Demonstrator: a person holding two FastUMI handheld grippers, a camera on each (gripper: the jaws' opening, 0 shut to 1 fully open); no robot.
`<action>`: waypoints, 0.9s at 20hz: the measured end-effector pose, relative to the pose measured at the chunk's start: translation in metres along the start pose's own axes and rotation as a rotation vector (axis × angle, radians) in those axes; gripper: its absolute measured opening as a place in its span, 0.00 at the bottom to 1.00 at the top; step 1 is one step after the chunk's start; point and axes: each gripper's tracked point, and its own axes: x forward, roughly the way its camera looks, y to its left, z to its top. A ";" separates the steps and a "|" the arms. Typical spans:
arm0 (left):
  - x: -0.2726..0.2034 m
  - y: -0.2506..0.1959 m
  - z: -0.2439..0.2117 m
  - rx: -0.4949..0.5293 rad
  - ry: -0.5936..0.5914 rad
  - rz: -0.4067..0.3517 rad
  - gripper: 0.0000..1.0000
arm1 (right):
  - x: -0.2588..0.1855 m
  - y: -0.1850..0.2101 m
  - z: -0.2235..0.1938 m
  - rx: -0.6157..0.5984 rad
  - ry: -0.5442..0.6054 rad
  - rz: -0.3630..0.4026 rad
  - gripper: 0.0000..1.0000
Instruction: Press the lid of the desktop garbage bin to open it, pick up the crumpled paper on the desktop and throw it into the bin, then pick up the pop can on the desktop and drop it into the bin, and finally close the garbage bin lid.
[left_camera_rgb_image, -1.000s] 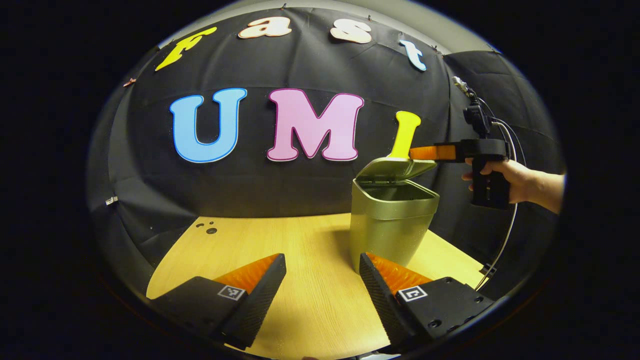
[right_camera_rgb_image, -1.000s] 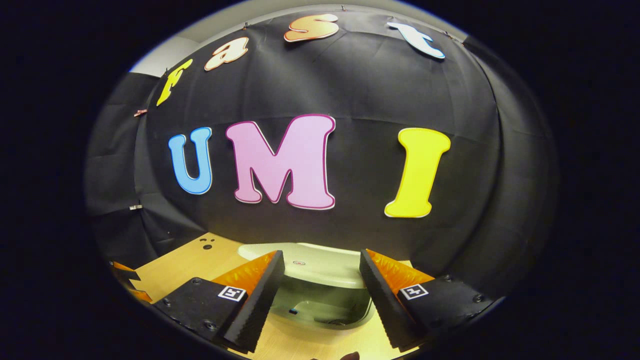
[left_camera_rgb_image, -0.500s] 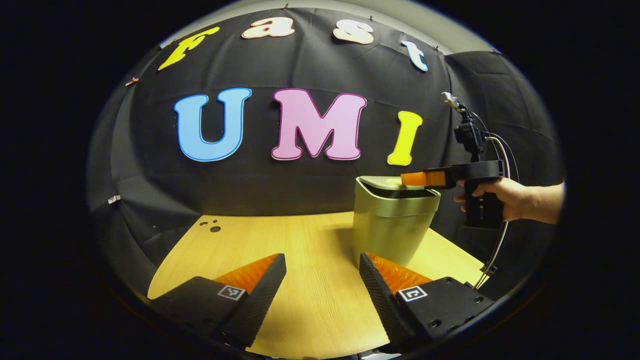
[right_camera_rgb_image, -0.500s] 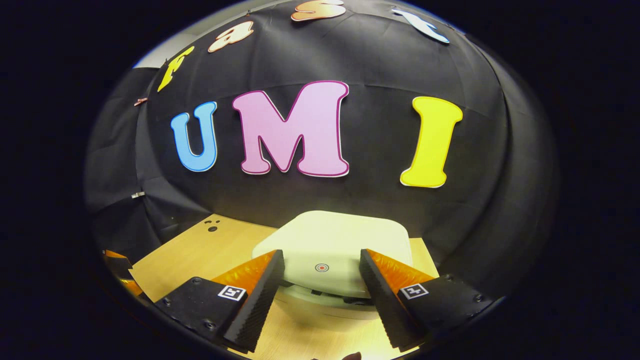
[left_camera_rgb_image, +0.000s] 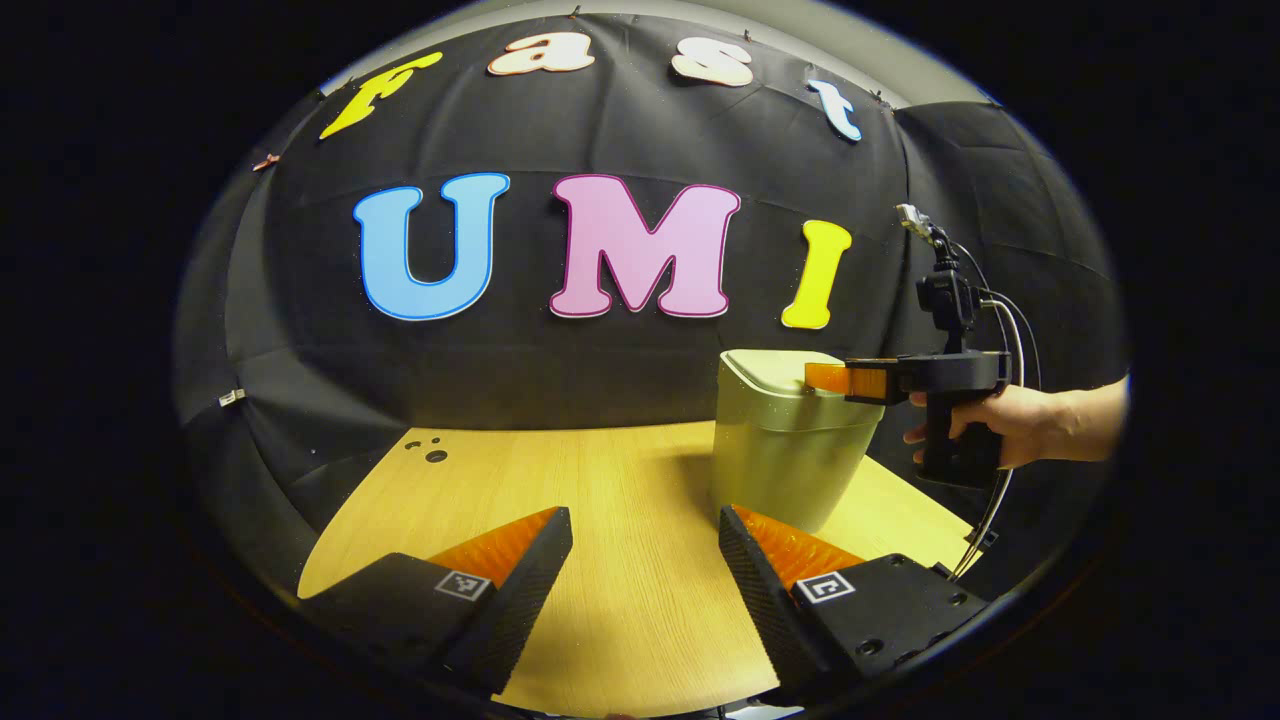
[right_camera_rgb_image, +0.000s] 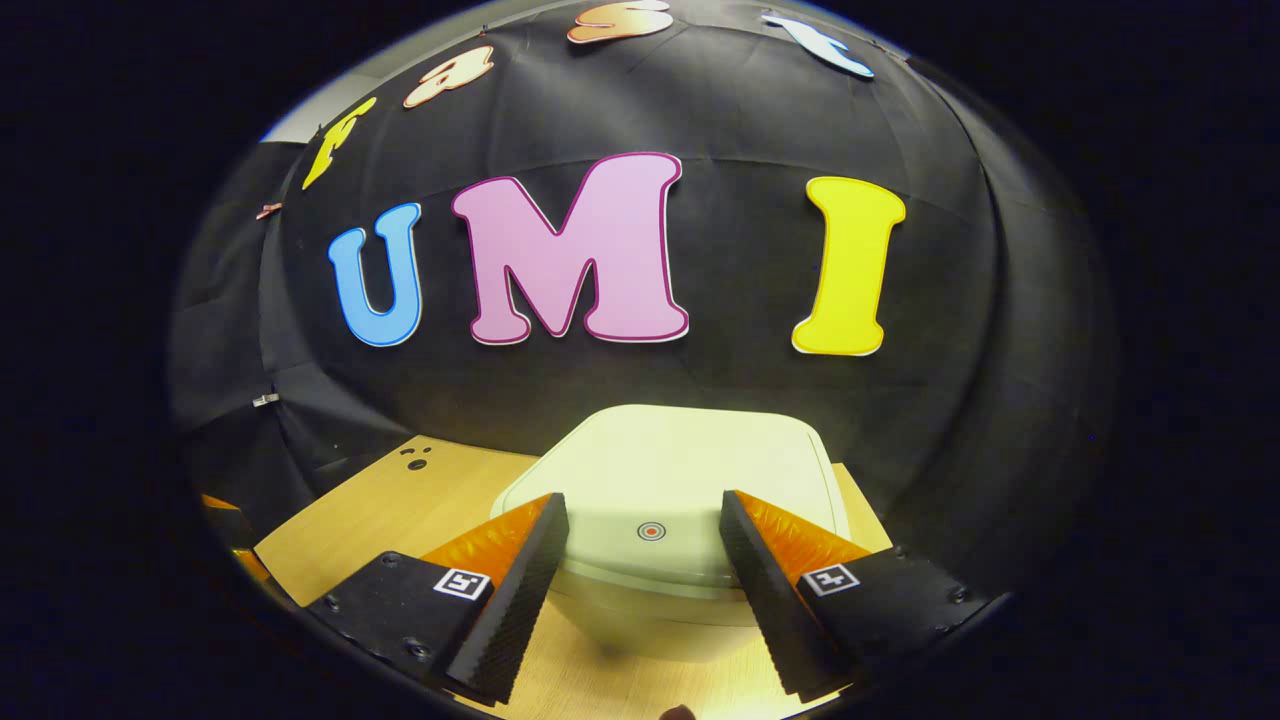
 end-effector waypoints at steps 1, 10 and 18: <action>0.000 0.000 0.002 -0.001 -0.007 -0.003 0.95 | -0.003 0.000 0.001 -0.012 -0.004 -0.001 0.97; -0.007 -0.001 0.010 0.000 -0.037 -0.016 0.95 | -0.010 0.003 0.026 0.023 -0.086 -0.005 0.96; -0.014 0.000 0.011 -0.007 -0.049 -0.032 0.95 | -0.050 0.024 0.033 -0.044 -0.132 0.028 0.96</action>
